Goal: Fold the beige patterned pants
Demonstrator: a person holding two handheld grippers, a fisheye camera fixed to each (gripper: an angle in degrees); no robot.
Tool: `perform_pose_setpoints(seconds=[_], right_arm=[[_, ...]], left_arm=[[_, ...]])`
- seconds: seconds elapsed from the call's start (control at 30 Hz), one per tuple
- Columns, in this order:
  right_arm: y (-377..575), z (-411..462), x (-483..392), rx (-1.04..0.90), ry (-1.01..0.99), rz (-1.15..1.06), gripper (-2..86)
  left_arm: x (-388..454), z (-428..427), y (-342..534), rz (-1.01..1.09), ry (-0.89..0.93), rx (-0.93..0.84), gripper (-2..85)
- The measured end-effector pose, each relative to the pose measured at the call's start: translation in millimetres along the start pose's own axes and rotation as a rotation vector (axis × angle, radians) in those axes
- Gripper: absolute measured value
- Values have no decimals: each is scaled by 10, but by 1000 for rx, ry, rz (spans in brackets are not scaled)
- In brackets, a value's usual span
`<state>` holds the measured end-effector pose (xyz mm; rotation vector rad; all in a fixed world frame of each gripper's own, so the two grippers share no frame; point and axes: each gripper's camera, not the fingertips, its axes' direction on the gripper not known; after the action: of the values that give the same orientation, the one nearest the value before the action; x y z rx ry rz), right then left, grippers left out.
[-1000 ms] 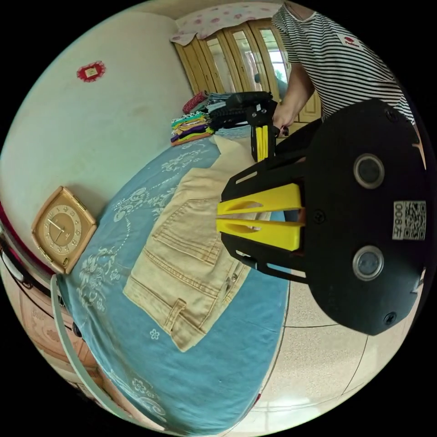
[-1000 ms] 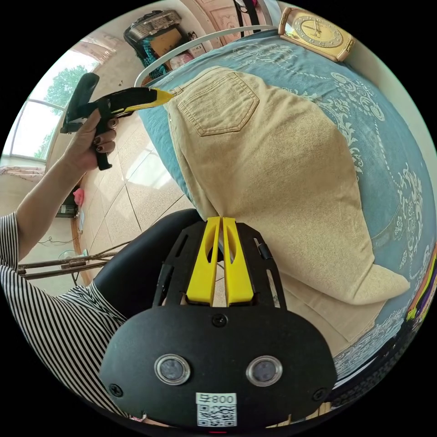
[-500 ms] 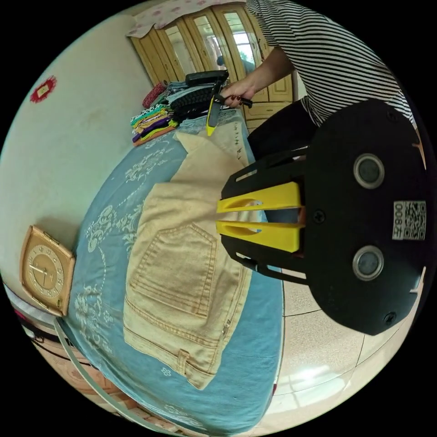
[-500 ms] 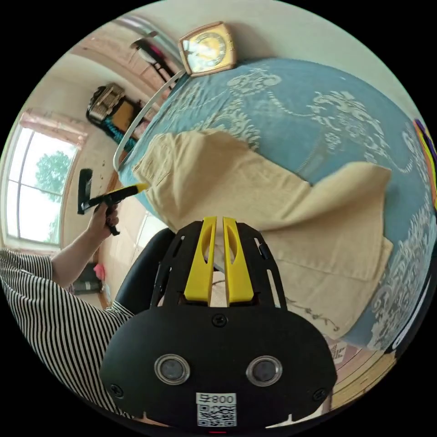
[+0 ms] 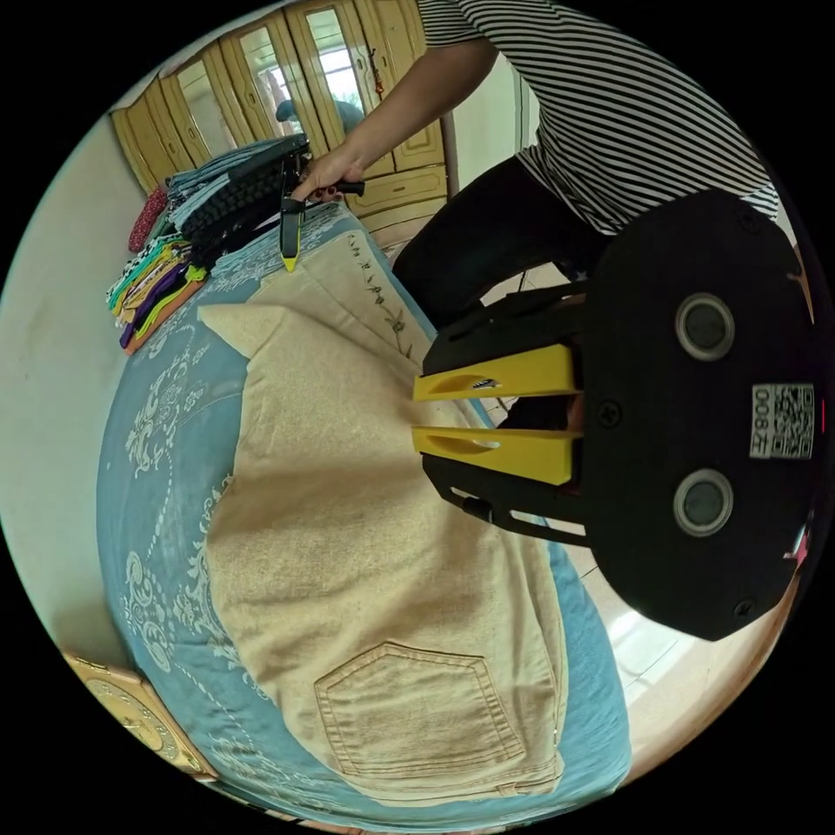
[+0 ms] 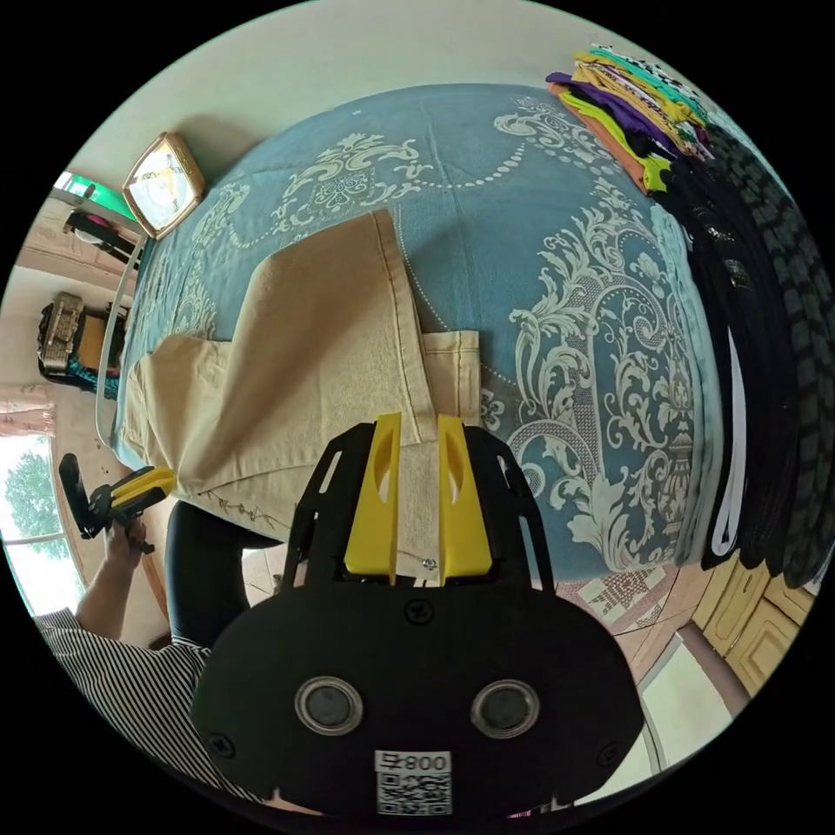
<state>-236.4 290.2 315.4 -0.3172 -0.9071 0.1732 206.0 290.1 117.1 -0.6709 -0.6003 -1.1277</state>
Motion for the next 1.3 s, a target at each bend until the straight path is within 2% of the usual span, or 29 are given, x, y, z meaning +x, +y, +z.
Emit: perform_pose_setpoints(seconds=[0.23,0.4,0.63,0.87,1.2,1.3], right_arm=[[47,-469,42,-25,32,-30,37],[229,-1203,192,33,-124,-43,16],[478,-1790,324,62,-161,-57,10],[923,-2458,509,102,-217,-31,7],[1237,-2223,854,-51,-189,61,6],[1257,-2256,976,-49,-243,90,7]], left_arm=[[283,334,-394,-18,-13,-56,42],[493,399,-624,-12,-30,-37,34],[934,540,-998,84,8,-29,46],[1349,881,-1362,163,6,-93,51],[1535,1238,-1732,121,3,-184,46],[1594,1270,-1849,108,13,-180,45]])
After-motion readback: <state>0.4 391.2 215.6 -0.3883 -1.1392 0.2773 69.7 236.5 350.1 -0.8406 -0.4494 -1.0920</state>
